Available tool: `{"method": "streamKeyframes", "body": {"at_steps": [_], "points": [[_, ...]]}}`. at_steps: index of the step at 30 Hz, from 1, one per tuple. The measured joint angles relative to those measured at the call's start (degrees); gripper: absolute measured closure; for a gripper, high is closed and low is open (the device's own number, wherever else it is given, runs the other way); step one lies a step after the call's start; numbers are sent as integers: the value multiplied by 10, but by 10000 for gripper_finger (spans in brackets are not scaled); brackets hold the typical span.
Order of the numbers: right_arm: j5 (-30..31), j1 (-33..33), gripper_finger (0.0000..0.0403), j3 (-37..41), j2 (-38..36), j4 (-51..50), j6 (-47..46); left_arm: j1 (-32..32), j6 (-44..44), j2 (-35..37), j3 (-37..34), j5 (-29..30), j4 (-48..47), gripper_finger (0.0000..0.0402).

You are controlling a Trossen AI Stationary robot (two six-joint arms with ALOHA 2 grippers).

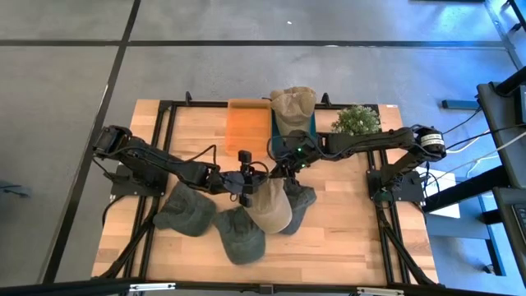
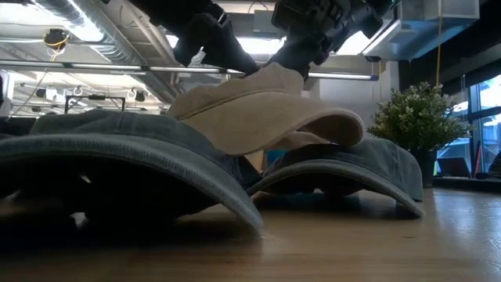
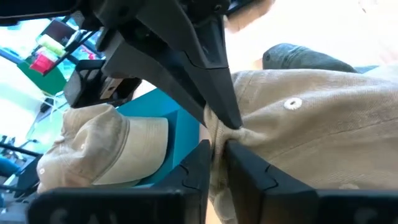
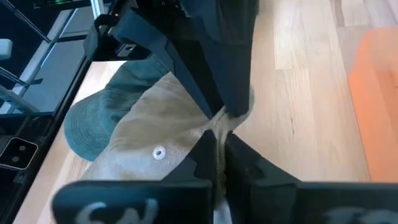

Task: Pick & Place hat
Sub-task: Put the brown cap into the right transparent bin

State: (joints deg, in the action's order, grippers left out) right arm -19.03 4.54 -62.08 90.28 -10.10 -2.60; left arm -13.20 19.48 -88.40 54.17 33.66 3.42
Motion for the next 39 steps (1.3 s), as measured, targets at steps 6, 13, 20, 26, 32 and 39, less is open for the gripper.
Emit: {"method": "streamKeyframes", "body": {"at_steps": [6,13,20,26,32,39], "points": [[25,0,389,1,-21,-9,20,-6,-29,46,1,24,-38,305],[125,0,389,1,-116,-23,65,-8,-66,127,-24,19,-32,287],[346,2,389,1,-206,-41,118,-8,-150,171,-89,34,-20,292],[447,35,389,14,-215,-42,151,-8,-176,175,-158,64,55,292],[449,94,389,78,-209,6,156,-6,-197,176,-179,64,75,292],[447,143,390,170,-209,124,213,-6,-198,176,-182,69,76,292]]}}
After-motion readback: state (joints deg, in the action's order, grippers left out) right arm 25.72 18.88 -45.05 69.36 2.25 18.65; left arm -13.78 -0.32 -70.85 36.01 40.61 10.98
